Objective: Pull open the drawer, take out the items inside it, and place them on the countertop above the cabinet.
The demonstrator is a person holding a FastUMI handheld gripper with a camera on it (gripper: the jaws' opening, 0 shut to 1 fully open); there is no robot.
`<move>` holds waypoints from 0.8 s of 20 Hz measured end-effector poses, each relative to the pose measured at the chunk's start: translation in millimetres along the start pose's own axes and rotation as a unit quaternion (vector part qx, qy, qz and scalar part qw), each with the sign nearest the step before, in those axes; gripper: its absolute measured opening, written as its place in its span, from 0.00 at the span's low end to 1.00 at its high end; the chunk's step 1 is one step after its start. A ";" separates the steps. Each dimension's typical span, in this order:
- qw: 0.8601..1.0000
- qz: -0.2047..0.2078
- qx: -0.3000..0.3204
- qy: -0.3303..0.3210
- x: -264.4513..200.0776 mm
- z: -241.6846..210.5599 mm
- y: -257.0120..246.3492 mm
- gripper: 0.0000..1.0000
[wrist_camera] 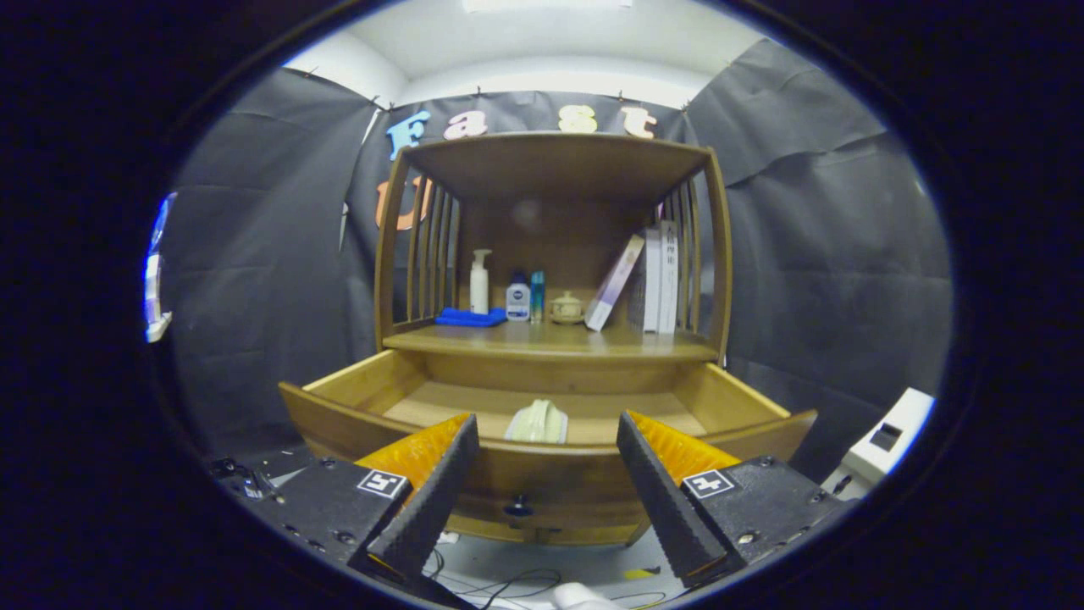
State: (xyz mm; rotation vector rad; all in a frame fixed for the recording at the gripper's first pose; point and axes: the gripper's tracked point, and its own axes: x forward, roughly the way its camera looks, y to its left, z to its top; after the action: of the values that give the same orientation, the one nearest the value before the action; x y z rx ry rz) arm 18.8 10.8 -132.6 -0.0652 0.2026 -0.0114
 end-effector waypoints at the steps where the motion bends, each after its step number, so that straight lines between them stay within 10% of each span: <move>1: 1.000 0.003 0.004 0.001 5.2 12.5 -0.4 1.00; 16: 0.983 0.014 0.064 0.173 151.5 79.7 -6.2 0.99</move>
State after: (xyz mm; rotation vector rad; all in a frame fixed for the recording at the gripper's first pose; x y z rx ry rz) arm 183.3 6.9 -84.7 0.0691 0.5502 -0.0068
